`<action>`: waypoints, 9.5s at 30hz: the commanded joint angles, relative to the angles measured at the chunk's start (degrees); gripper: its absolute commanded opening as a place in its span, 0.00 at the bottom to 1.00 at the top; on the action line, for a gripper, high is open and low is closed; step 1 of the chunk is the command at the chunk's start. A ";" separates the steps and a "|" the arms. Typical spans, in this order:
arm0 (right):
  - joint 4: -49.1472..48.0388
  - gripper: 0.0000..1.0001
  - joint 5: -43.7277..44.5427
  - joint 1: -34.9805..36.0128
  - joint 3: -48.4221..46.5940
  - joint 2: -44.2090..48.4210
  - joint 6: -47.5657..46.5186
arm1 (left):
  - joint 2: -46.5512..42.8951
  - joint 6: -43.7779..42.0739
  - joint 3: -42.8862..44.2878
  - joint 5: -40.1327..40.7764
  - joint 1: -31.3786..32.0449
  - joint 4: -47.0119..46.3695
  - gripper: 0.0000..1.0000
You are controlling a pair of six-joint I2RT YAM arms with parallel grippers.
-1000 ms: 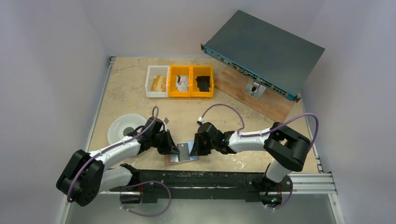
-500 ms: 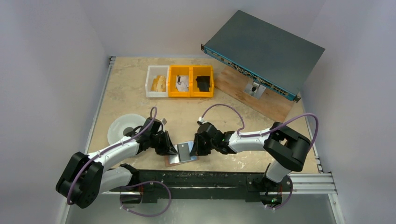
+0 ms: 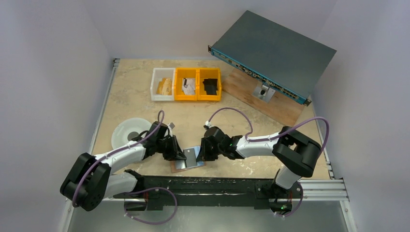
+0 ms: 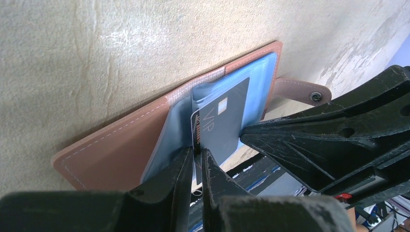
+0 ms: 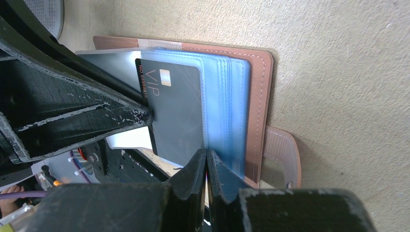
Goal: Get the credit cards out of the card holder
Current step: Remove the credit card from the card holder, then place the credit card in the storage box, then close the card holder at the center of the board.
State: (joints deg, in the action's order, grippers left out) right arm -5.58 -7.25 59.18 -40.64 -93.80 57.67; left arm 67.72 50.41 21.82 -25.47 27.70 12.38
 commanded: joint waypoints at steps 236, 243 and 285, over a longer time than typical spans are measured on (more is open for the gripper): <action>20.87 0.43 6.04 -5.77 -9.41 8.14 -17.58 | -24.47 5.22 -3.60 8.05 -4.40 13.86 0.99; 19.76 0.33 5.59 -5.67 -8.01 6.94 -16.49 | -23.57 5.60 -3.45 9.02 -3.24 14.81 0.90; 19.06 0.00 6.10 -4.42 -5.27 8.72 -11.03 | -13.40 10.45 5.67 4.65 7.20 -1.93 0.66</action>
State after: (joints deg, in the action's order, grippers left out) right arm 14.70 -1.04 54.30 -46.48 -87.02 45.19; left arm 51.75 58.92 25.28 -19.18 33.80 18.35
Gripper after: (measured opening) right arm 0.029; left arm 0.650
